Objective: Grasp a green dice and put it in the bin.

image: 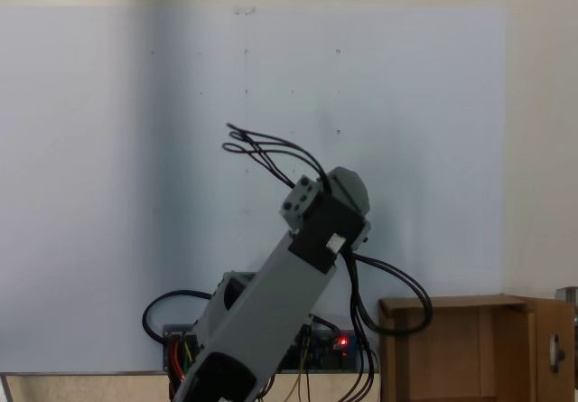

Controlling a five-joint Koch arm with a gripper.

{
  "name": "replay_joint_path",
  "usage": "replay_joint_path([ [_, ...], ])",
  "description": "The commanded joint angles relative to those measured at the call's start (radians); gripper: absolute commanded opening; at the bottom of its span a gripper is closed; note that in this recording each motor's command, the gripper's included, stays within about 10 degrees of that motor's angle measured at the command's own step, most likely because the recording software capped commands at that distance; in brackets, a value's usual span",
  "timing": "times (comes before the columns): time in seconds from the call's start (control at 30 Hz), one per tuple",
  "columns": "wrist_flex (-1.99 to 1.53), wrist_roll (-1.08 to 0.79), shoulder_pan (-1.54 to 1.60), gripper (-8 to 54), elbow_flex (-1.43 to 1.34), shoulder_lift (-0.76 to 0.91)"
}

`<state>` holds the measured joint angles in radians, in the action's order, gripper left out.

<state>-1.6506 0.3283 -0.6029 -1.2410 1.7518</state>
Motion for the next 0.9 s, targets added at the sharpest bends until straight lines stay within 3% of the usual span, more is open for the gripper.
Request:
replay_joint_path([
  [0.0, -0.014, 0.054, -0.015, 42.5, 0.063, 0.003],
  [0.87, 0.141, -0.072, 0.000, 43.3, -0.127, 0.003],
])
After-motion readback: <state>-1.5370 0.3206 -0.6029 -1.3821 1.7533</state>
